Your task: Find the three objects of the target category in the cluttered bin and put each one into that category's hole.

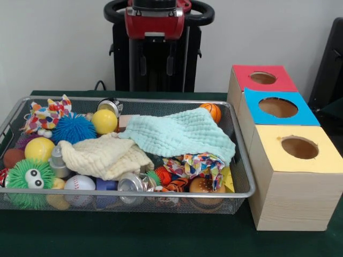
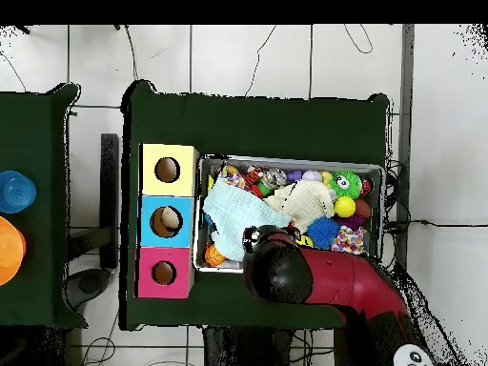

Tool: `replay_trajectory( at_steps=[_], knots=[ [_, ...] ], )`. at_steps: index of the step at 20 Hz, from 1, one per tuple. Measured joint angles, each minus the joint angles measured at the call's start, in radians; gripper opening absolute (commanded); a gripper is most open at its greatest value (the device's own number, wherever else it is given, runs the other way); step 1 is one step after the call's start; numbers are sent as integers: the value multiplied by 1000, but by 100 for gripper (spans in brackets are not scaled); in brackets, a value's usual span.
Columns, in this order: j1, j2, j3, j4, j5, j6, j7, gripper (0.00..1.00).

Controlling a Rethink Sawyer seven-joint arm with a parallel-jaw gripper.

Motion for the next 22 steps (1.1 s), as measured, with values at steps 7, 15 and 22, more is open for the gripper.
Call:
replay_trajectory(
  at_steps=[7,15,22],
  knots=[
    [-10,27,52,-42,-65,-95,0,100],
    [2,71,76,-128,-95,-101,0,100],
    [16,138,81,-260,-99,-100,0,100]
  ],
)
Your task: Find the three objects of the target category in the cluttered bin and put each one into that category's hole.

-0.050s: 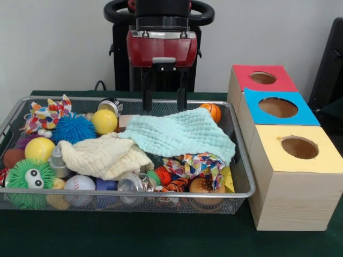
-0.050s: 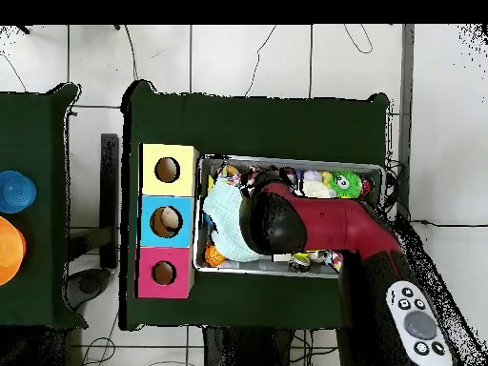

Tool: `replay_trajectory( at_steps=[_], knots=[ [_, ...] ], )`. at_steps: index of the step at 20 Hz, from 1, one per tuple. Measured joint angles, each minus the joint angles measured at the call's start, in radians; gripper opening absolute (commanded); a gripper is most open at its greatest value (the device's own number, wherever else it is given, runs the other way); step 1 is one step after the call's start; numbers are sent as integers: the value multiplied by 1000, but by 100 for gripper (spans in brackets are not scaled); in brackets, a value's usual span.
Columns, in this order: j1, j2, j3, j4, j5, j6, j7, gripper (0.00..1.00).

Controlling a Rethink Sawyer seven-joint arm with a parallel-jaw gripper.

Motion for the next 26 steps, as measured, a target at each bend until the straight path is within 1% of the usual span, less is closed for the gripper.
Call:
replay_trajectory(
  at_steps=[6,12,26],
  knots=[
    [6,40,-4,-69,0,0,0,100],
    [10,88,-4,-111,0,0,0,100],
    [25,195,-23,-115,0,0,0,100]
  ],
)
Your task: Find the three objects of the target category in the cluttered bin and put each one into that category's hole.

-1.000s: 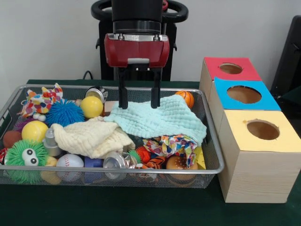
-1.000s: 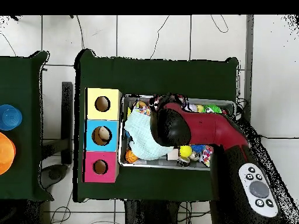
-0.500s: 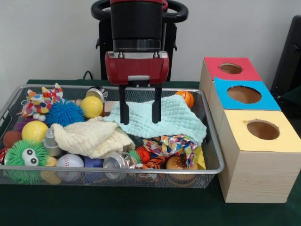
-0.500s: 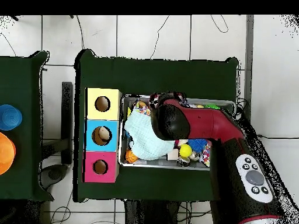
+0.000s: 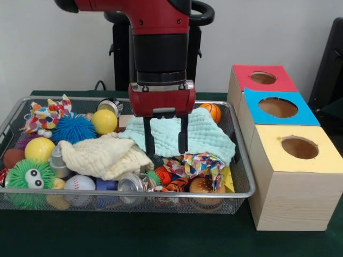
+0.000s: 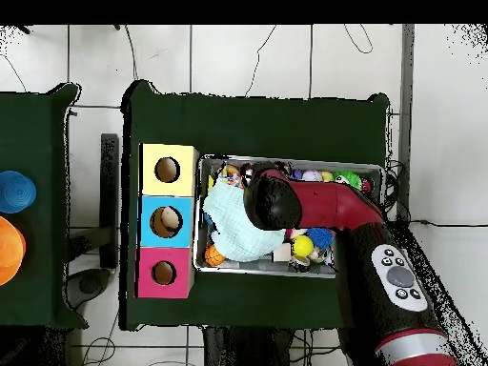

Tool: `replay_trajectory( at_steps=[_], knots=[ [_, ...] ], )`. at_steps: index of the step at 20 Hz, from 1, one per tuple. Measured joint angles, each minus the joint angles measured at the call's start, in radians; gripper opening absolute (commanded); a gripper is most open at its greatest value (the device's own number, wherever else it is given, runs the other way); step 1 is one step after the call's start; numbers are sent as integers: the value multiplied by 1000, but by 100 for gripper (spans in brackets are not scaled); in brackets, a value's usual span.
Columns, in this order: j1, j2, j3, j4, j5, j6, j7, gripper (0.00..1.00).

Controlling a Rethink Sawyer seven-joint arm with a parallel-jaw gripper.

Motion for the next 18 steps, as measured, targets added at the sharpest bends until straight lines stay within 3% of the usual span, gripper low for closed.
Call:
replay_trajectory(
  at_steps=[7,18],
  knots=[
    [0,35,-14,0,-12,-16,0,100],
    [1,88,-48,-1,-69,-151,0,100]
  ],
)
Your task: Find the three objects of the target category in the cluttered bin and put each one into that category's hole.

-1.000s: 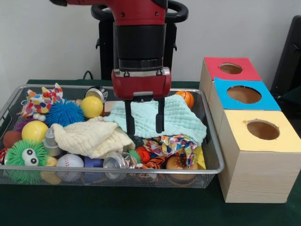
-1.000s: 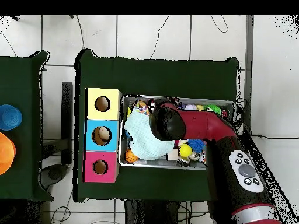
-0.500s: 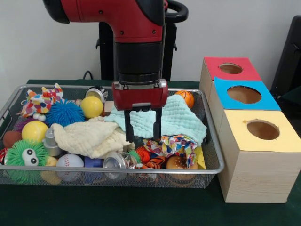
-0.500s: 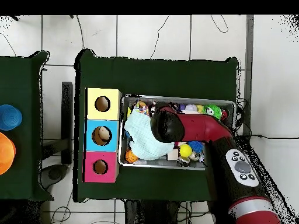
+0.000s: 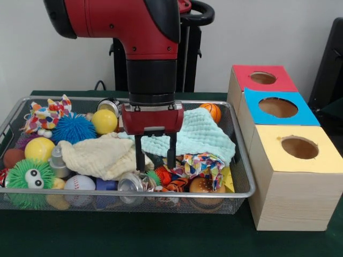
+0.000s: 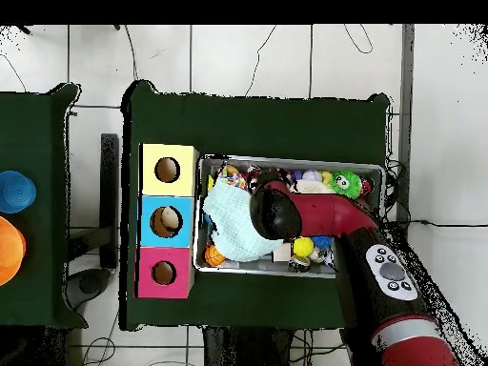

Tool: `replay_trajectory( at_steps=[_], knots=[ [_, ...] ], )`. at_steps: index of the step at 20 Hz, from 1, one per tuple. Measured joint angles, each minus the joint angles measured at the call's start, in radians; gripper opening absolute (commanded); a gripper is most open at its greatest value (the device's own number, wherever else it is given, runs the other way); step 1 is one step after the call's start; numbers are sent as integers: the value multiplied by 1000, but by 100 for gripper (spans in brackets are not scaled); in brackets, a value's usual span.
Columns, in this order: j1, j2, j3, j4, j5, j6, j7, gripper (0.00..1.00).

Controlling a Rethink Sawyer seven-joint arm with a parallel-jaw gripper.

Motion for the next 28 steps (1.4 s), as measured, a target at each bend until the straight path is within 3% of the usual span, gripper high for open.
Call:
replay_trajectory(
  at_steps=[11,28],
  knots=[
    [12,83,-26,0,-1,-116,0,100],
    [58,121,-55,0,2,-206,0,100]
  ],
)
